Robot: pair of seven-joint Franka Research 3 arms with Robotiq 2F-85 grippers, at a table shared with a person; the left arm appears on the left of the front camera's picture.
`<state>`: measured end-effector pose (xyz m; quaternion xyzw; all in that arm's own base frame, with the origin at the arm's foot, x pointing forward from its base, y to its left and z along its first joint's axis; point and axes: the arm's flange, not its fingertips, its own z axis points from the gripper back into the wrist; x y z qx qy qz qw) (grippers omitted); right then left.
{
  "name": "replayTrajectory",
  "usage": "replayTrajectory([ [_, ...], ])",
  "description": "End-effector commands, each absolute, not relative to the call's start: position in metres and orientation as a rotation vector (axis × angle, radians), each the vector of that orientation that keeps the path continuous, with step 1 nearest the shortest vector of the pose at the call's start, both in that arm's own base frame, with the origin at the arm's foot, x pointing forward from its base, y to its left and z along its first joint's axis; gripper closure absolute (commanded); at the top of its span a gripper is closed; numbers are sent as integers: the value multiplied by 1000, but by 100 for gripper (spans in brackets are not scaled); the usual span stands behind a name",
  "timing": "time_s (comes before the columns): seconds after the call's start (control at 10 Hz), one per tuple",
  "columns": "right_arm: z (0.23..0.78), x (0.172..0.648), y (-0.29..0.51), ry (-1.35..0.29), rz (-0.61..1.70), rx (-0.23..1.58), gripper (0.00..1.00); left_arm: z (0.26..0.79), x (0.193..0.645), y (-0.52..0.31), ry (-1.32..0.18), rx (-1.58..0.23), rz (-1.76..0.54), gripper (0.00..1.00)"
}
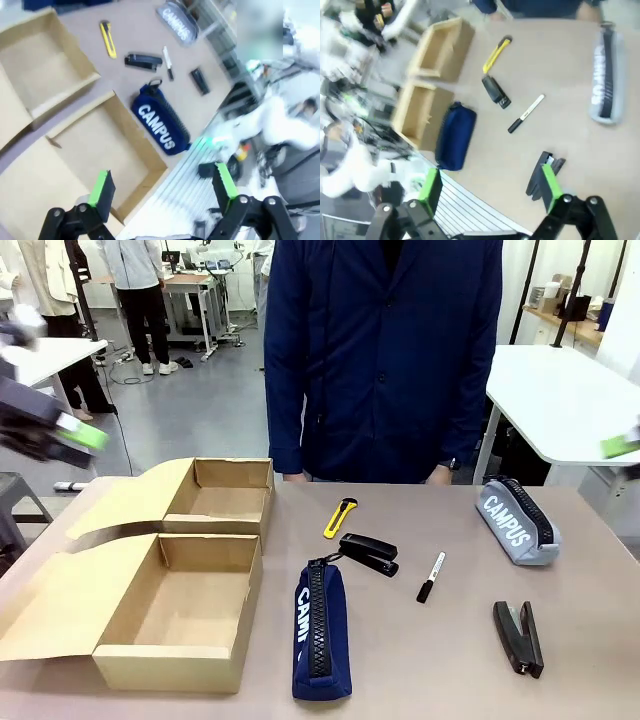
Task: Place items inside the box.
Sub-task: Pick up a Pencil pouch or Stapler and place it inside the Mailer Box closest to the robot.
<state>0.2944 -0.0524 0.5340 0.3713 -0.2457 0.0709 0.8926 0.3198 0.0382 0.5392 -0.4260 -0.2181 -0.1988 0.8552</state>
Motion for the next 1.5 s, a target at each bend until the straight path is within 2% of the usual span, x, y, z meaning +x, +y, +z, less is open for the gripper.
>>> replayTrajectory([
  [0.0,500,268,-124,-604,-23,1008,0,511,345,122,-534,-1123,-135,0],
  [0.2,475,234,-186,-728,-207,1110,0,470,332,179,-617,-1314,117,0],
  [0.4,451,220,-223,-765,-340,1117,0,433,311,204,-675,-1424,277,0],
  [0.6,423,227,-245,-736,-479,1090,0,409,301,200,-693,-1446,397,0],
  [0.7,414,231,-248,-778,-513,1014,0,405,303,194,-692,-1402,456,0],
  [0.8,440,215,-263,-736,-456,1104,0,407,299,218,-672,-1444,401,0],
  [1.4,441,215,-260,-706,-475,1104,0,407,299,218,-672,-1444,401,0],
])
